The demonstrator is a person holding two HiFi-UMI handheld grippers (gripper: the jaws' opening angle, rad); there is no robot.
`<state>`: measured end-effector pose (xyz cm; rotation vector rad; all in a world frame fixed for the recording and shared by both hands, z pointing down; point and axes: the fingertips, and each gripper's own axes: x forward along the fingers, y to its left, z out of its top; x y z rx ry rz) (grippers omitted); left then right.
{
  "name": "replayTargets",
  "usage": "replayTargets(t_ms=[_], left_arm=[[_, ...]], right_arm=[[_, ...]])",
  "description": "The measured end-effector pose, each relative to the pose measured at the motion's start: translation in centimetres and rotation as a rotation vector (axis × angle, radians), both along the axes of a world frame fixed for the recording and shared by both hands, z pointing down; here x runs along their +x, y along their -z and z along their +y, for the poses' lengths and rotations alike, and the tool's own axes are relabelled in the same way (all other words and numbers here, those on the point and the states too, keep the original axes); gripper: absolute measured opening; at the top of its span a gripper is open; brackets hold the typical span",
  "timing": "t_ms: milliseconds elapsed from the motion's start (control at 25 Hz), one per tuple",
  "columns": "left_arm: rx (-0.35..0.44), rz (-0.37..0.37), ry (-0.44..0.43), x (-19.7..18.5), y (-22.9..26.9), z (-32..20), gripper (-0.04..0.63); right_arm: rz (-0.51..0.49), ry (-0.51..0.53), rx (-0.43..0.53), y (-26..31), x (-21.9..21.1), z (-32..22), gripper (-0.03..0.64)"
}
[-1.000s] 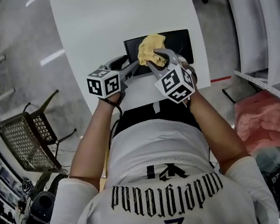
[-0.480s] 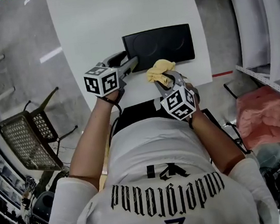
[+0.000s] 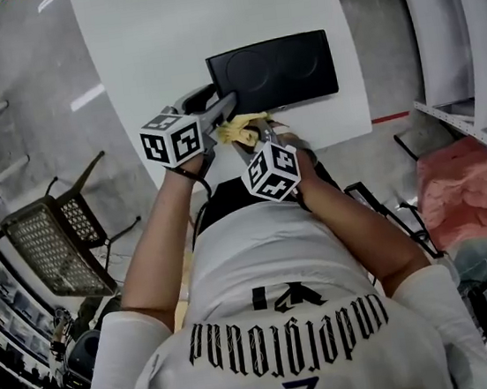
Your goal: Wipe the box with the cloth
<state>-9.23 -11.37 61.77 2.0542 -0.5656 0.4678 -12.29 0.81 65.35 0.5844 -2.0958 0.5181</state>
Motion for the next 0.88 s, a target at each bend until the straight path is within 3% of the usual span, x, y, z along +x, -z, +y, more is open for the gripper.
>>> replayTargets(t_ms=[160, 400, 760, 880], left_arm=[[0.0, 0.0, -0.002, 0.1, 0.0, 0.1, 0.25], [0.002, -0.001, -0.012, 0.0, 0.1, 0.0, 0.25], [-0.001, -0.003, -0.024, 0.2, 0.0, 0.1, 0.252], [-0.003, -0.003, -0.027, 0.1, 0.1, 0.0, 0.252]], right_arm=[[0.0, -0.012, 0.013, 1.1, 1.6, 0.1, 0.118], [0.006, -0.118, 0.04, 4.5, 6.8, -0.7, 0.118], [0.214, -0.357, 0.018, 2.2, 22.7, -0.3, 0.118], [0.229, -0.384, 0.003, 1.3, 23.9, -0.4, 0.118]])
